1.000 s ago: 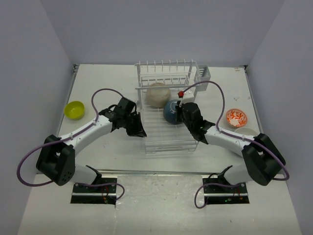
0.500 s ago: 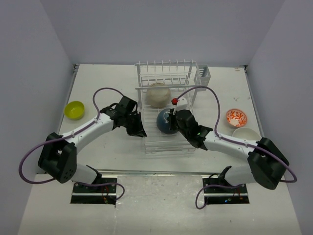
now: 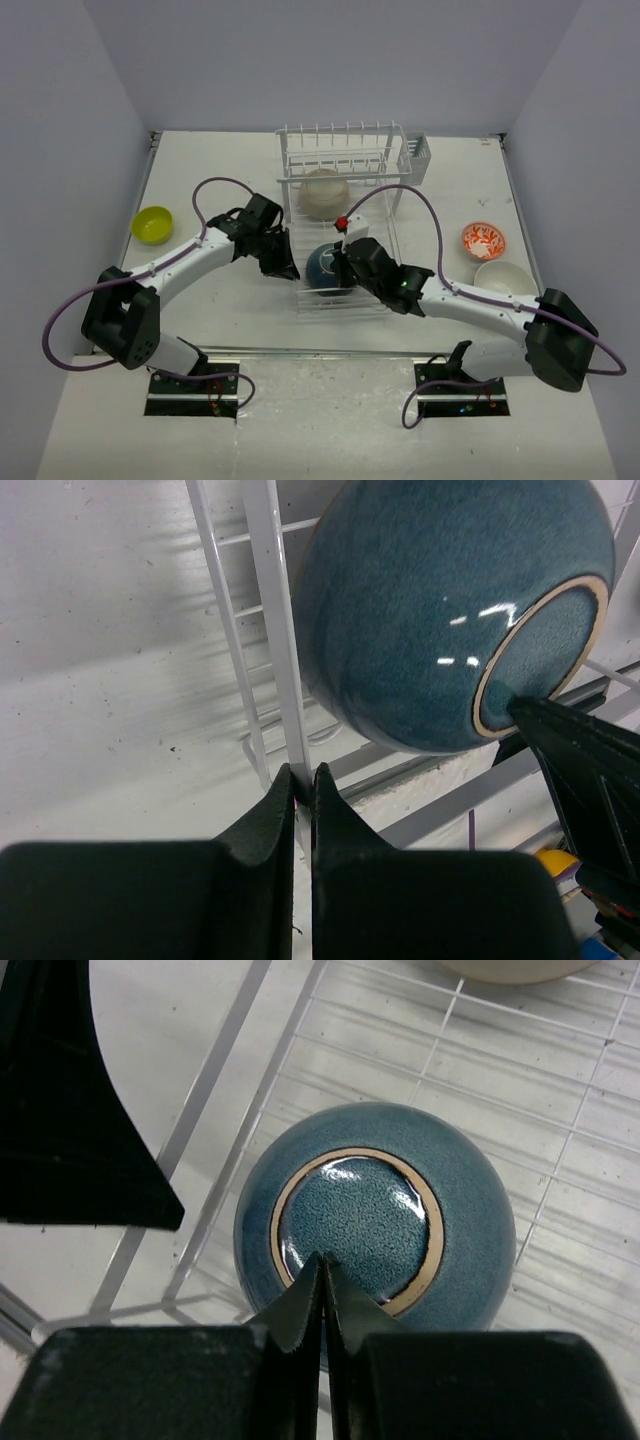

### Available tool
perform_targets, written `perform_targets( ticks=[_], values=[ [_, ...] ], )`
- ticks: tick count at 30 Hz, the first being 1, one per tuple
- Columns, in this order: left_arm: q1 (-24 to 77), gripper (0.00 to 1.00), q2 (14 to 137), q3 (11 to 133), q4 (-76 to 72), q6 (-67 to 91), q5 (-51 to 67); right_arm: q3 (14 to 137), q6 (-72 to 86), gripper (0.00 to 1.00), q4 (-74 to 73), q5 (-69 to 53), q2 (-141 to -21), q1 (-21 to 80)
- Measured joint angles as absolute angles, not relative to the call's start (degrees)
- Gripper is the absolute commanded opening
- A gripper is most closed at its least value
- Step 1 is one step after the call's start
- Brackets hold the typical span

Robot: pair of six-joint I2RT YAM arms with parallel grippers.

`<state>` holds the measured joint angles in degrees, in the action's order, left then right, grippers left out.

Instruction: Unload the bowls from the dish rack

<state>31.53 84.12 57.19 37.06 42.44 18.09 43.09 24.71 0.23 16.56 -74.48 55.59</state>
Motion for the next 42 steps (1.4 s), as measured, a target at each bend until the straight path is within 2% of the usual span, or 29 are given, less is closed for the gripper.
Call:
perform_targets(
  ticks=[8, 9, 10, 11, 14, 17, 25, 31, 34, 42],
  values=[
    [31.5, 0.0, 84.2, 57.2, 36.9, 42.5, 18.0, 45.2, 24.9, 0.0, -12.9, 16.1, -65.3, 57.2],
    [31.5, 0.0, 84.2, 57.2, 36.9, 42.5, 18.0, 46.6, 24.9, 0.07, -14.5, 16.5, -64.1, 57.3],
    [31.5, 0.0, 84.2, 57.2, 36.9, 42.5, 18.0, 47.9, 25.0, 0.2, -15.7, 16.8, -63.3, 57.3],
    [31.5, 0.0, 84.3, 57.2, 36.9, 42.5, 18.1, 49.5, 25.1, 0.45, -16.7, 17.2, -62.5, 57.2],
    [31.5, 0.0, 84.3, 57.2, 36.9, 42.5, 18.1, 54.0, 26.4, 0.67, -19.9, 17.4, -61.3, 56.7],
    [31.5, 0.0, 84.3, 57.2, 36.9, 42.5, 18.1, 55.5, 28.7, 0.78, -21.6, 14.9, -60.9, 54.0],
    [31.5, 0.0, 84.2, 57.3, 36.9, 42.5, 18.0, 48.6, 35.9, 0.87, -25.1, 1.7, -60.8, 41.5],
    [31.5, 0.0, 84.2, 57.2, 36.9, 42.5, 18.0, 47.3, 38.7, 0.9, -24.6, -9.1, -63.6, 38.5],
    [31.5, 0.0, 84.1, 57.2, 36.9, 42.5, 18.0, 47.3, 39.8, 0.98, -24.6, -12.2, -66.2, 38.4],
    [31.5, 0.0, 84.1, 57.2, 36.9, 42.5, 18.1, 45.7, 41.0, 0.99, -22.0, -16.1, -67.6, 36.2]
  ],
)
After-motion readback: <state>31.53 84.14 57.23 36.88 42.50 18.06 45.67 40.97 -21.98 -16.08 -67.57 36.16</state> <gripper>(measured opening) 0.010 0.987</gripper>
